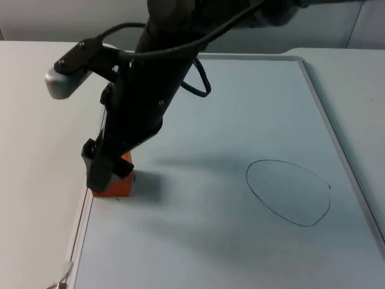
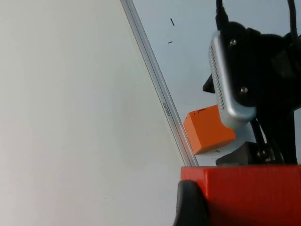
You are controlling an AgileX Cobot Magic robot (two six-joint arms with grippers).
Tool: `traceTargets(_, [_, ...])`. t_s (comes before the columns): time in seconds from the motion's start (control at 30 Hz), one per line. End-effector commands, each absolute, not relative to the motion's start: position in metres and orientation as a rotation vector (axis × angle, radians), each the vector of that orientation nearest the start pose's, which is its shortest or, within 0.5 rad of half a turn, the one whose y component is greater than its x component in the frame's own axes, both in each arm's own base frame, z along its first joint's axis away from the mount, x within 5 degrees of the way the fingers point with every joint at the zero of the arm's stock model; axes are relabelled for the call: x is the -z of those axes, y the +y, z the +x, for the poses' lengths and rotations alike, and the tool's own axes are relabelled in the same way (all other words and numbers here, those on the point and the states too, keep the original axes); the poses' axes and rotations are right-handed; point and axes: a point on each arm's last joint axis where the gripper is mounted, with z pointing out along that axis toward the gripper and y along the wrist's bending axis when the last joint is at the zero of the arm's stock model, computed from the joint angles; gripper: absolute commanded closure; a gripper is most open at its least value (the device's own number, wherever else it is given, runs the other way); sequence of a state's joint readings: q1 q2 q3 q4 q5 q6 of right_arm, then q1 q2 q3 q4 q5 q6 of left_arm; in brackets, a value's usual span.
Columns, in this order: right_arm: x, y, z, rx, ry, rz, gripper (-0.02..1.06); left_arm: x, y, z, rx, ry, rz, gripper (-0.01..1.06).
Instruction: Pick up one cube with the left hand and another cube with the right hand. First place the cube in the right hand at the target position, then stack the cube in the left hand on top.
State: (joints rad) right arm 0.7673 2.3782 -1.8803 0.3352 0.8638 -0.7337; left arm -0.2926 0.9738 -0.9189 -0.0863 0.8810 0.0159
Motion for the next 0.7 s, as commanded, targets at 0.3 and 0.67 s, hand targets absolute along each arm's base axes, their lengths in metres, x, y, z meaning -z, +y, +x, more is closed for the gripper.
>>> traceTargets(0.3, [-0.1107,0.3648,0.3445,-0.412,2.209,-1.759,0.09,-0.3408,-0.0599,0.1725,0.252,2.391,0.32,0.85])
traceTargets(0.67, [-0.1107,0.3649,0.3447,-0.408,2.191,-1.775,0.4,-0.3408,-0.0599,0.1725,0.252,2.391,0.32,0.85])
